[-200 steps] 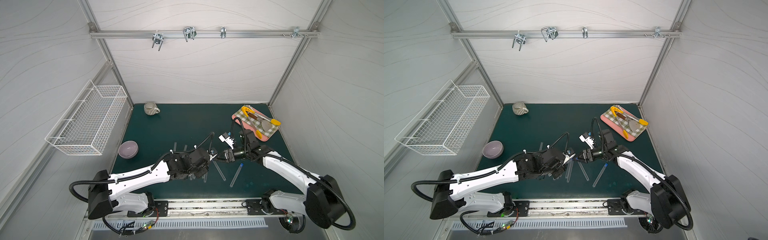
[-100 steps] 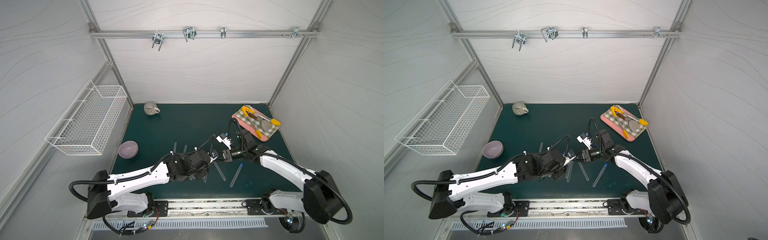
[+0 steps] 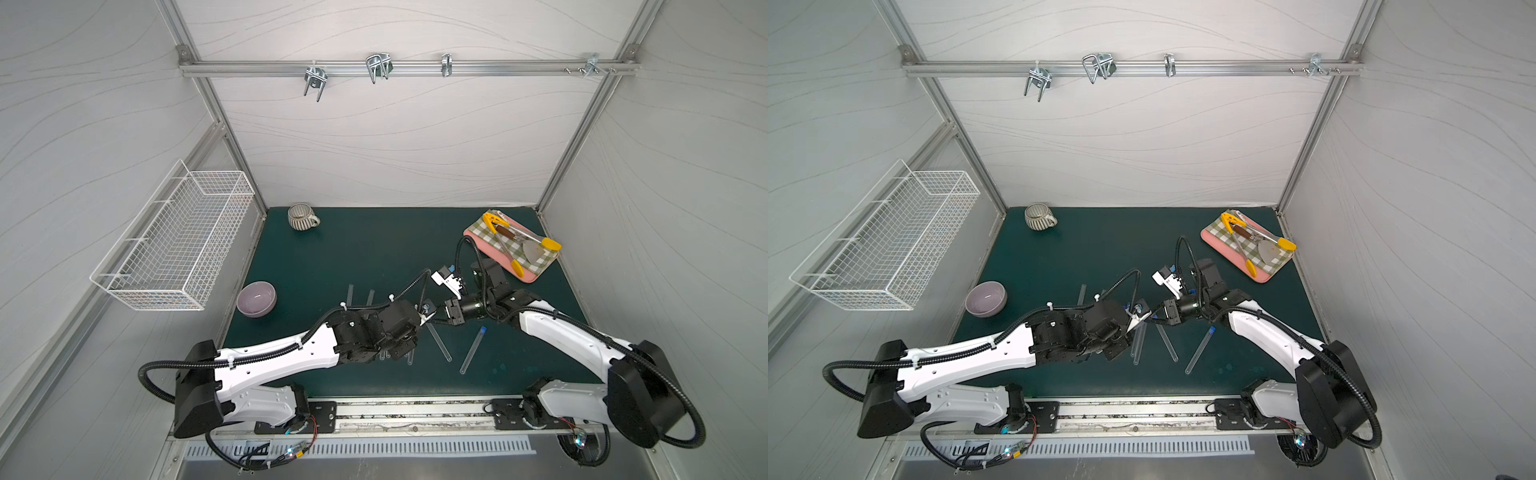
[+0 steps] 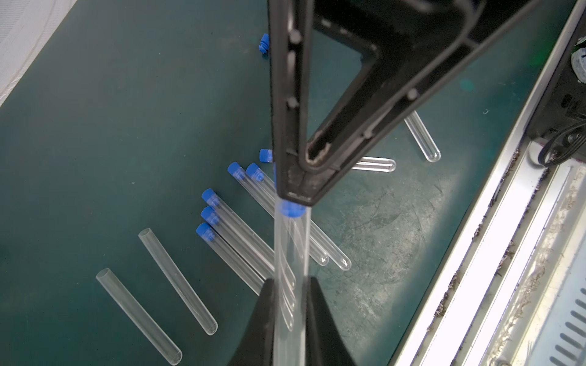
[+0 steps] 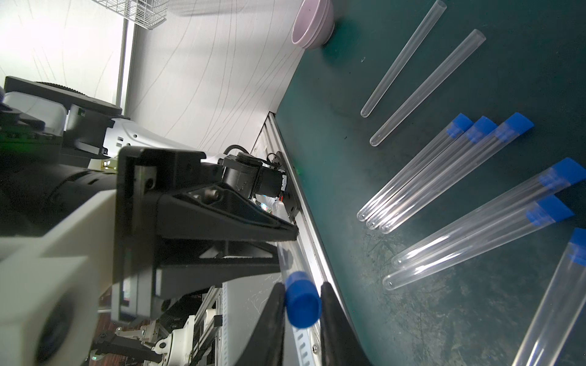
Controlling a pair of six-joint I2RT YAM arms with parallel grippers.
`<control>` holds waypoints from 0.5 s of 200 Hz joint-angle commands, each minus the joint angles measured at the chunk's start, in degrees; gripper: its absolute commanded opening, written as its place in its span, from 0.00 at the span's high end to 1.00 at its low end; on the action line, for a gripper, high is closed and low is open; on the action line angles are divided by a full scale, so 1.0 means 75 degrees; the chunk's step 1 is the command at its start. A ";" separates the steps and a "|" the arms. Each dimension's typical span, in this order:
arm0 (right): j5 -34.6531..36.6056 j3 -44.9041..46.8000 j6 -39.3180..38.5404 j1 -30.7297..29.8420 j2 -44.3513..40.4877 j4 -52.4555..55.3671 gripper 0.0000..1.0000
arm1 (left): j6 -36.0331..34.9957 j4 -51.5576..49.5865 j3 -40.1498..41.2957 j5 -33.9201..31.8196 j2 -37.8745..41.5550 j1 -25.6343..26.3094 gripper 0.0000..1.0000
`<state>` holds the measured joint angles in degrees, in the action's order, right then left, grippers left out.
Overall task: Remove stoppers from test tubes
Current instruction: Open the stopper on the test tube.
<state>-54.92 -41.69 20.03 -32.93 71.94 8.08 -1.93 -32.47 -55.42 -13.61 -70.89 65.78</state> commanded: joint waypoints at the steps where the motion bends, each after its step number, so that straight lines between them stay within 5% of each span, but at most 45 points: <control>1: 0.0031 -0.0125 -0.0104 -0.0049 -0.0106 0.0105 0.82 | -0.0072 0.0316 -0.0023 -0.0193 0.0110 0.0030 1.00; 100: -0.0073 -0.0106 -0.0085 -0.0061 -0.0206 0.0110 0.89 | -0.0065 0.0369 0.0008 -0.0352 0.0060 0.0030 1.00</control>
<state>-54.89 -41.74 20.01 -33.01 71.40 8.12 -1.91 -32.27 -55.37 -14.61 -70.89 65.80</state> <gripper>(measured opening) 0.149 0.164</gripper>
